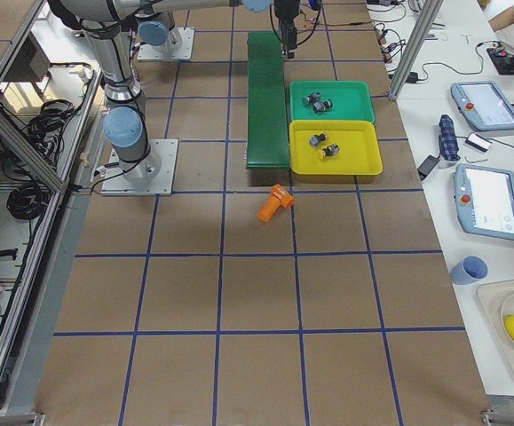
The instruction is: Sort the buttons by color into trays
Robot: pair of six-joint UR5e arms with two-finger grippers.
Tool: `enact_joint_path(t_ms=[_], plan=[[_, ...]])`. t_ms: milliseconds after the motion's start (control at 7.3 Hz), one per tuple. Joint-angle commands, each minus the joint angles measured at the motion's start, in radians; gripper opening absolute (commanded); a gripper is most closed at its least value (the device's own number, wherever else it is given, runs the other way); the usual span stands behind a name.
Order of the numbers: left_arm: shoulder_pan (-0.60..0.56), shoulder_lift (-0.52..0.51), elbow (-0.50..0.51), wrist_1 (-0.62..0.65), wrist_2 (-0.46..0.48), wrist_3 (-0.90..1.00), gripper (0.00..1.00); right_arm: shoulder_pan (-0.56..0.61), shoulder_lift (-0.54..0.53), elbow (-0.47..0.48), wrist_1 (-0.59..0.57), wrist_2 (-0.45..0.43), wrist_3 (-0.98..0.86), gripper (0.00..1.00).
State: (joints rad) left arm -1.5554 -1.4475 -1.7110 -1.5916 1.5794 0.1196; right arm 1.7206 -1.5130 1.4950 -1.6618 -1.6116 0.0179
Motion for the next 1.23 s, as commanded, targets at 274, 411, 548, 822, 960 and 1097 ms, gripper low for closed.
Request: enact_joint_path(t_ms=[274,411,548,822,960,1097], plan=[[0.000,0.002,-0.004,-0.005,0.001,0.000,1.00,-0.029,-0.154,0.134,-0.003,0.045,-0.016,1.00],[0.000,0.002,-0.002,-0.001,-0.002,0.002,1.00,-0.029,-0.157,0.134,0.002,0.045,-0.022,1.00],[0.002,0.001,-0.002,0.002,-0.006,0.003,1.00,-0.026,-0.157,0.134,0.014,0.047,-0.022,1.00],[0.002,0.001,-0.002,0.002,-0.004,0.003,1.00,-0.026,-0.156,0.123,0.008,0.042,-0.027,1.00],[0.002,-0.001,-0.005,0.004,-0.004,0.003,1.00,-0.024,-0.156,0.122,0.008,0.041,-0.027,1.00],[0.002,0.001,-0.006,0.005,-0.004,0.003,1.00,-0.024,-0.153,0.123,0.007,0.044,-0.027,1.00]])
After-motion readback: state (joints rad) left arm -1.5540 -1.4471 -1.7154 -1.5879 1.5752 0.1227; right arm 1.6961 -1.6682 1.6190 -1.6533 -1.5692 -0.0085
